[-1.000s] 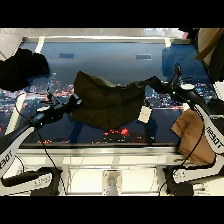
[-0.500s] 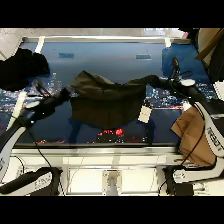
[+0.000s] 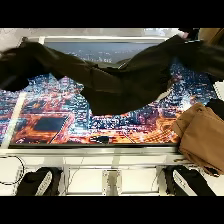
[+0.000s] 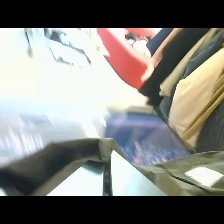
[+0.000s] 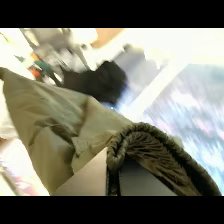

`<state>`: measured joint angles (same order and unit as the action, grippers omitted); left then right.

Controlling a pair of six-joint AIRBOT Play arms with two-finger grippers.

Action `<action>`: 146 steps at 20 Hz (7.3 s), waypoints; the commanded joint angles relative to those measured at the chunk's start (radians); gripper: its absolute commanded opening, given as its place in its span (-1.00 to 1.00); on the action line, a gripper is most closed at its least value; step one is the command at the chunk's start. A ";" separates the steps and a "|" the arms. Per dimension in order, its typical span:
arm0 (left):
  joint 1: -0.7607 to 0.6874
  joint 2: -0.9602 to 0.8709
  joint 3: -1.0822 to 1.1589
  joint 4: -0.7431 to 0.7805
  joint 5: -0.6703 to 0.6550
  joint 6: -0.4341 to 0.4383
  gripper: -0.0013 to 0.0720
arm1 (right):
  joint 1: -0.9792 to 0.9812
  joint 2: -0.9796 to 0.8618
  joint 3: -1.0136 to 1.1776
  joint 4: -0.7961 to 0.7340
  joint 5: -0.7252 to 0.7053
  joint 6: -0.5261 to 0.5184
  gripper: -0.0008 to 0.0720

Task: Fold the clothes and pants, and hang the long-sleeved shirts on hangers.

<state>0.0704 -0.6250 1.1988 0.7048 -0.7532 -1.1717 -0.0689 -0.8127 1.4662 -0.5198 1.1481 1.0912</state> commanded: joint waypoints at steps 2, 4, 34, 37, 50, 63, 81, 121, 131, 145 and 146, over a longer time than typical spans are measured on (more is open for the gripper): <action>0.002 0.074 0.400 0.307 -0.200 -0.153 -0.94 | 0.001 0.203 0.200 -0.011 0.121 0.256 -0.91; 0.002 0.018 0.572 0.364 -0.269 -0.167 -0.95 | 0.001 0.219 0.272 -0.013 0.149 0.333 -0.91; -0.216 -0.815 0.542 0.582 -0.590 -0.167 -0.94 | 0.000 -0.733 -0.078 -0.241 -0.079 -0.046 -0.91; -0.259 -0.583 0.264 0.582 -0.597 -0.197 -0.94 | 0.000 -0.626 -0.146 -0.397 0.027 -0.008 -0.91; -0.291 -0.180 -0.533 0.502 -0.463 -0.341 -0.94 | 0.001 -0.608 -0.510 -0.473 -0.181 -0.008 -0.91; -0.306 -0.016 -0.540 0.409 -0.711 -0.463 0.91 | 0.000 -0.434 -0.231 -0.685 0.089 -0.013 0.10; -0.306 0.113 -0.541 0.386 -0.424 -0.626 0.91 | -0.325 -0.996 -0.085 -0.084 0.374 -0.046 0.97; -0.306 0.114 -0.541 0.409 -0.424 -0.690 0.77 | -0.497 -0.821 0.327 -0.216 0.451 0.098 -0.91; -0.306 0.114 -0.541 0.409 -0.364 -0.691 0.77 | -1.432 -0.531 0.323 -0.266 0.566 0.188 -0.91; -0.306 0.114 -0.541 0.409 -0.355 -0.690 0.77 | -1.524 -0.378 0.142 -0.434 0.550 0.396 0.71; -0.306 0.114 -0.541 0.409 -0.348 -0.690 0.77 | -1.524 -0.377 0.188 -0.351 0.533 0.421 0.71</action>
<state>-0.2356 -0.5125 0.6586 1.1137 -1.1133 -1.8626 -1.5948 -1.1969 1.5604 -0.9707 1.7107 1.4368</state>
